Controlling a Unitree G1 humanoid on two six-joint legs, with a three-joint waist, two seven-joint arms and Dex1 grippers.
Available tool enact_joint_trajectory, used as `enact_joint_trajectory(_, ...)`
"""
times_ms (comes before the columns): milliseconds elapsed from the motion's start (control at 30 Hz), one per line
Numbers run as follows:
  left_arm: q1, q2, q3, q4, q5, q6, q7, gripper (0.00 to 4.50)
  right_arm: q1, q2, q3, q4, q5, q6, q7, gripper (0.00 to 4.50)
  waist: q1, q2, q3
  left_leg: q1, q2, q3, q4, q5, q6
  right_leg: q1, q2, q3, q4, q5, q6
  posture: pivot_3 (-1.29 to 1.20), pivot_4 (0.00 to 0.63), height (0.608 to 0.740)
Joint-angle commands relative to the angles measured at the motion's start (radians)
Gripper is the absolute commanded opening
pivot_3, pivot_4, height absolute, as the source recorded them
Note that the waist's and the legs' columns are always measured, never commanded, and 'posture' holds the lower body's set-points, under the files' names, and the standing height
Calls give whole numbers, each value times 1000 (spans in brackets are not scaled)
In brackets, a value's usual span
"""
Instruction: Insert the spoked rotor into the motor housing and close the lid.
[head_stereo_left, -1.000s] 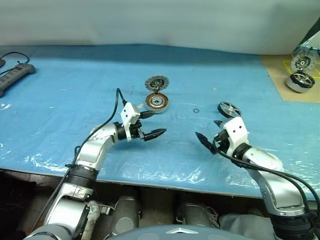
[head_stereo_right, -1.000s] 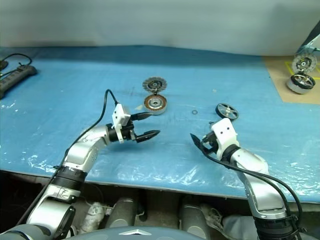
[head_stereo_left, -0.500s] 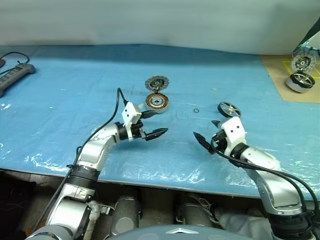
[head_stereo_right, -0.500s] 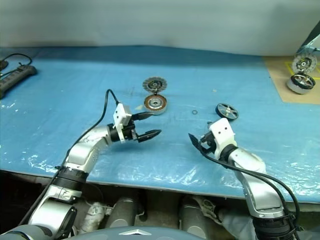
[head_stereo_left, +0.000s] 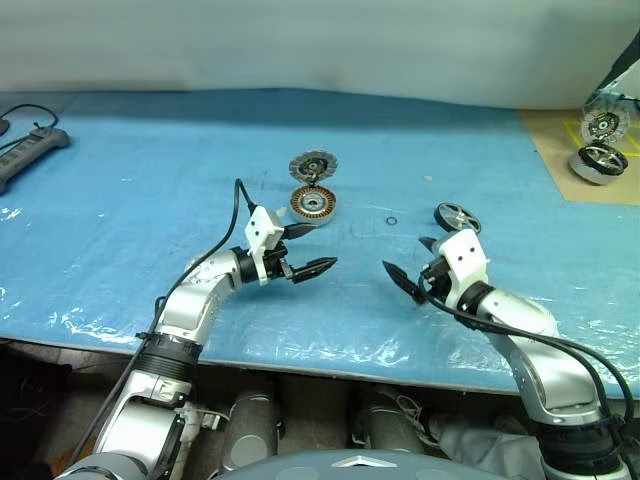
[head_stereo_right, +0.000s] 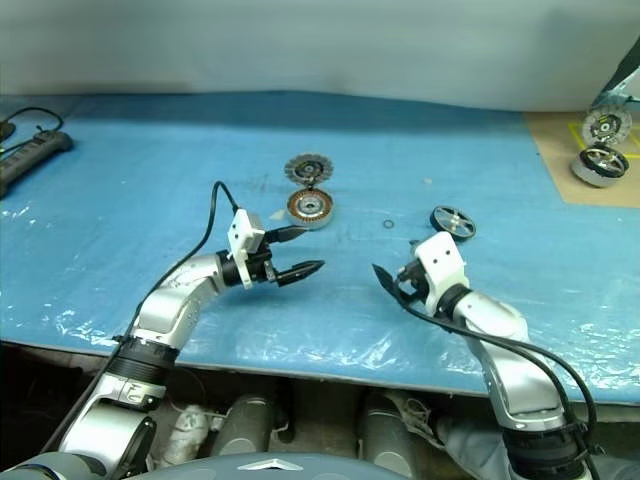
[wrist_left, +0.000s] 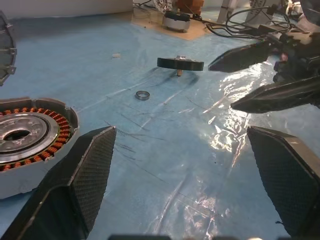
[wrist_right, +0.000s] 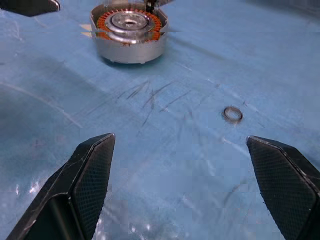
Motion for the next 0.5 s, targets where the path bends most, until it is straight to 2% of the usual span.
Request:
enact_joint_trajectory(33,-46,3,35,34,4,-52,9,4500,-55,-26,-18,7,13,-5,19,4452,1,0,0,0,0,0,0,0,0,0,0,0,0,0,0,0,150,740)
enact_joint_trajectory(133,-77,17,58,89,9,-80,10,4500,-111,-34,0,39,9,-2,31,4452,1,0,0,0,0,0,0,0,0,0,0,0,0,0,0,0,150,740)
enact_joint_trajectory(300,-82,41,91,150,11,-107,14,4500,-323,-44,169,214,-96,-64,93,4452,-7,0,0,0,0,0,0,0,0,-1,0,0,1,0,0,0,150,740)
enact_joint_trajectory(400,-61,56,105,178,19,-128,20,4500,-551,0,297,461,-172,-126,158,4452,-22,0,0,-1,0,0,2,0,0,-2,0,0,5,0,-1,0,150,740)
enact_joint_trajectory(500,-33,63,119,178,21,-143,37,4500,-734,96,327,708,-177,-212,203,4452,-25,0,0,-2,1,1,5,1,0,-4,0,0,10,-1,-3,0,150,740)
